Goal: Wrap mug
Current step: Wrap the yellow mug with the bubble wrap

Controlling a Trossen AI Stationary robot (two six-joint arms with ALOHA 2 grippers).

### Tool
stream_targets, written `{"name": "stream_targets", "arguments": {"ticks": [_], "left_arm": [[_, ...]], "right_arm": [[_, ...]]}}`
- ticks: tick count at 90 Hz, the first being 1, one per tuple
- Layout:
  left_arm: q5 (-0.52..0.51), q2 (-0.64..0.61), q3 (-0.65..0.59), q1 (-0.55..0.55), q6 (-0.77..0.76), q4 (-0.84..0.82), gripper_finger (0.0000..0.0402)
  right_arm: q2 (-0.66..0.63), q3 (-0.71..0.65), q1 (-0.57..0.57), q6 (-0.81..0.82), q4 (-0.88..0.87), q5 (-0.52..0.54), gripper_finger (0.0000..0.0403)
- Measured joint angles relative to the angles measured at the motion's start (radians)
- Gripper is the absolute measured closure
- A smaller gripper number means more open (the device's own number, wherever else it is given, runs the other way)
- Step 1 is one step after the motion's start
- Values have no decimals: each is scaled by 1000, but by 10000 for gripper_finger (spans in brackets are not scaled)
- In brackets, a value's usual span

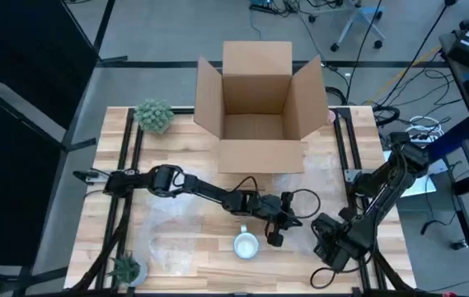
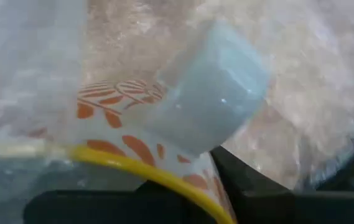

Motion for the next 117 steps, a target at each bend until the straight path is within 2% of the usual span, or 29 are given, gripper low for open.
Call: {"name": "stream_targets", "arguments": {"ticks": [40,70,91,117], "left_arm": [[-2,0,0,32,-2,-86,402],[-4,0,0,34,-1,-91,402],[-34,9,0,40,-1,-107,402],[-41,15,-1,45,-1,-117,402]], "right_arm": [[-1,29,-62,-181,22,50,388],[-1,29,-124,-436,105,77,388],[-1,29,-162,-535,122,74,388],[47,29,-230,-548,142,-29,387]]}}
